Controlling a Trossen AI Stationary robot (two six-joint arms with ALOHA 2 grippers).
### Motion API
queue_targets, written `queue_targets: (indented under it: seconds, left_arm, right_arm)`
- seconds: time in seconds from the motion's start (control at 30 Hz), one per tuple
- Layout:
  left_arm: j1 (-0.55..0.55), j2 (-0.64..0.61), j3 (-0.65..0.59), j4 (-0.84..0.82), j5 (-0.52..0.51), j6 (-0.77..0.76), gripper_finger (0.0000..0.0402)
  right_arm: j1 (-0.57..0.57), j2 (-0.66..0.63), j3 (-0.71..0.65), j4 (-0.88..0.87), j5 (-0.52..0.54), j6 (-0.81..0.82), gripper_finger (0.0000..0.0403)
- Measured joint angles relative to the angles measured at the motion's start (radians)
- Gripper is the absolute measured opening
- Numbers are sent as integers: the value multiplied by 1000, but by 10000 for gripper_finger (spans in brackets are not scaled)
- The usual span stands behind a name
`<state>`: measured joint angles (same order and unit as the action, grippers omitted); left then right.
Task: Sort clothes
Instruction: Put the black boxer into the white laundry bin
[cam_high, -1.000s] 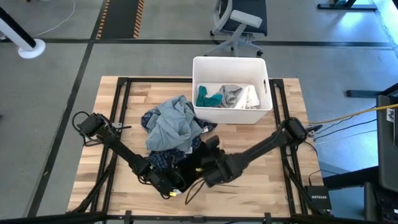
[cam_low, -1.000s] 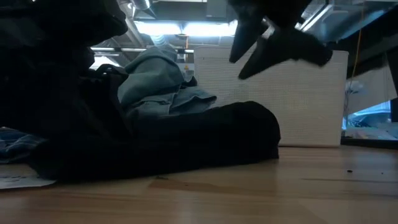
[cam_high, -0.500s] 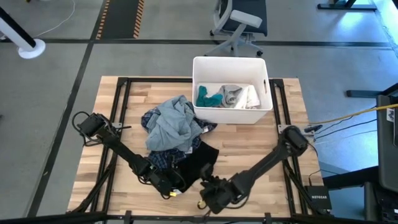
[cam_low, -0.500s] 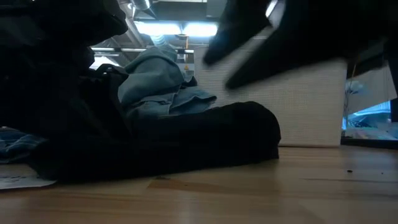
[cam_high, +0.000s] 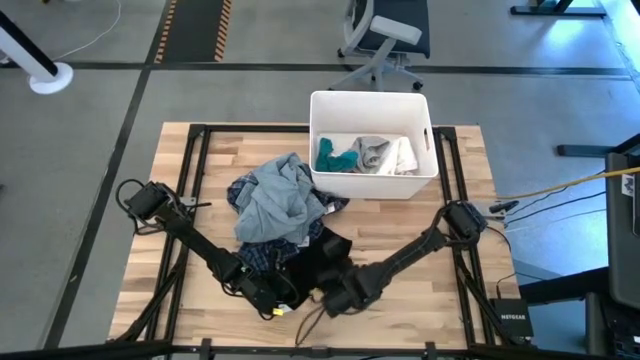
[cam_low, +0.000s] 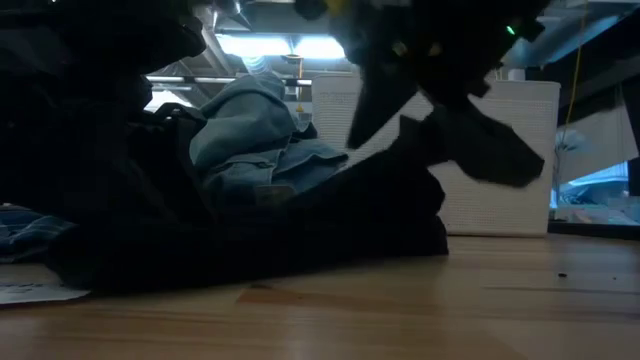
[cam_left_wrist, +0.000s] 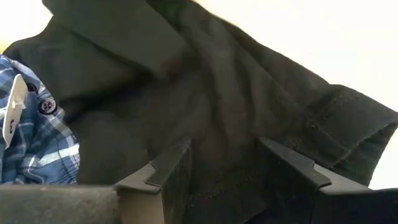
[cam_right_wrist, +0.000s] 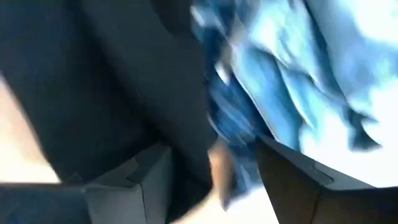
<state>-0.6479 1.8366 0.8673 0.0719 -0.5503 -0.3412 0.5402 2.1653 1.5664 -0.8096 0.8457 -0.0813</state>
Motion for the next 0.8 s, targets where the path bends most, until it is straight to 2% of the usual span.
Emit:
queue_targets:
  seconds: [0.17,0.3,0.63,0.8]
  left_arm:
    - [-1,0,0,0,-1,0,175]
    - [0,0,0,0,-1,-1,175]
    - [-1,0,0,0,0,-7,175]
    - [0,0,0,0,0,-11,175]
  right_arm:
    - [-58,-22,4,-312,17,196,225]
    - [-66,-62,5,-411,42,315,225]
    - [49,-98,5,-269,-56,269,225]
    - [146,-98,-38,-40,-28,144,225]
